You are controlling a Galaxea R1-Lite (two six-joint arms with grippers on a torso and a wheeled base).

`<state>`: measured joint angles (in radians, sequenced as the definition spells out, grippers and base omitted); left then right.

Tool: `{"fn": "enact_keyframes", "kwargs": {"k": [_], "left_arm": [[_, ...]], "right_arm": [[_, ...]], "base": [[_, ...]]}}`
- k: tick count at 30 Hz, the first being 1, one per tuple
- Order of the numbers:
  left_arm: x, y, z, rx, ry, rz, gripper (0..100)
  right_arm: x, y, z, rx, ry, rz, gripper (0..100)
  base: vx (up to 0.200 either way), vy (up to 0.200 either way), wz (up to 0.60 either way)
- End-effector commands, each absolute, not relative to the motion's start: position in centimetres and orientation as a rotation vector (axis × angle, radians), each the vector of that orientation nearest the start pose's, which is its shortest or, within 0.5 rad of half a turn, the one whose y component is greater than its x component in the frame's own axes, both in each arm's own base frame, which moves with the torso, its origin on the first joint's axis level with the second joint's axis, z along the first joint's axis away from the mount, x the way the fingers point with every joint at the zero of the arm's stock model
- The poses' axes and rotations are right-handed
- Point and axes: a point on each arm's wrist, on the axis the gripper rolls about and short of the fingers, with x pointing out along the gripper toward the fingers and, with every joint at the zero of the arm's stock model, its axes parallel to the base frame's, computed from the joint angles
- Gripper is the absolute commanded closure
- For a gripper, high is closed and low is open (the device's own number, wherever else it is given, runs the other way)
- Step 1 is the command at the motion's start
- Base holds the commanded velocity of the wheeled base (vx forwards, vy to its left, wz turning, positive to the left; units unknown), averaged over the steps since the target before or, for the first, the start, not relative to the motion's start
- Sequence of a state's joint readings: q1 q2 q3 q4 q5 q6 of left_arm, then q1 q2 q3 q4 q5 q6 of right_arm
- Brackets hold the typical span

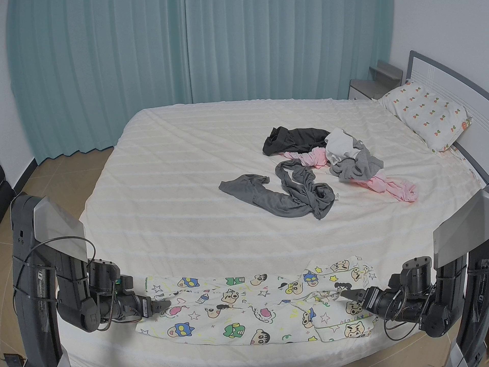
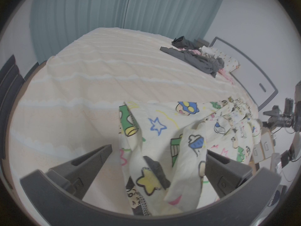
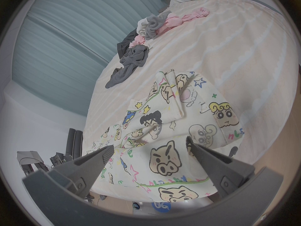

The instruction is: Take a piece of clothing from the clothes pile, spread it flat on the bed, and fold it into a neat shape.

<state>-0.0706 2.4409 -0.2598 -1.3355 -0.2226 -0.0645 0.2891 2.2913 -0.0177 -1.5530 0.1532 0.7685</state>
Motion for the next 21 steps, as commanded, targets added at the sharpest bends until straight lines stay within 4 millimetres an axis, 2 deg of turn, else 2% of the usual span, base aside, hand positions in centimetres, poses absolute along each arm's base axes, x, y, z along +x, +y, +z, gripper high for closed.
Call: {"fn": "enact_keyframes", "kwargs": {"k": [1,11,18,19,21], "left_arm": [[25.7,-2.8,-7.1,-0.096,0.866,-0.247,0],[25.2,-4.3,-7.2,-0.043,0.884,-0.259,0],[24.9,-4.6,-7.4,0.004,0.912,-0.24,0],[24.8,-4.6,-7.4,0.029,0.916,-0.228,100],[24.8,-4.6,-7.5,0.049,0.918,-0.221,100]], "right_arm": [[20.6,6.5,-2.4,0.672,0.852,0.122,0],[20.6,6.5,-2.4,0.672,0.854,0.121,0],[20.6,6.5,-2.4,0.672,0.853,0.12,0],[20.6,6.5,-2.4,0.672,0.853,0.12,0],[20.6,6.5,-2.4,0.672,0.853,0.12,0]], "base": [[0.0,0.0,0.0],[0.0,0.0,0.0],[0.0,0.0,0.0],[0.0,0.0,0.0],[0.0,0.0,0.0]]}}
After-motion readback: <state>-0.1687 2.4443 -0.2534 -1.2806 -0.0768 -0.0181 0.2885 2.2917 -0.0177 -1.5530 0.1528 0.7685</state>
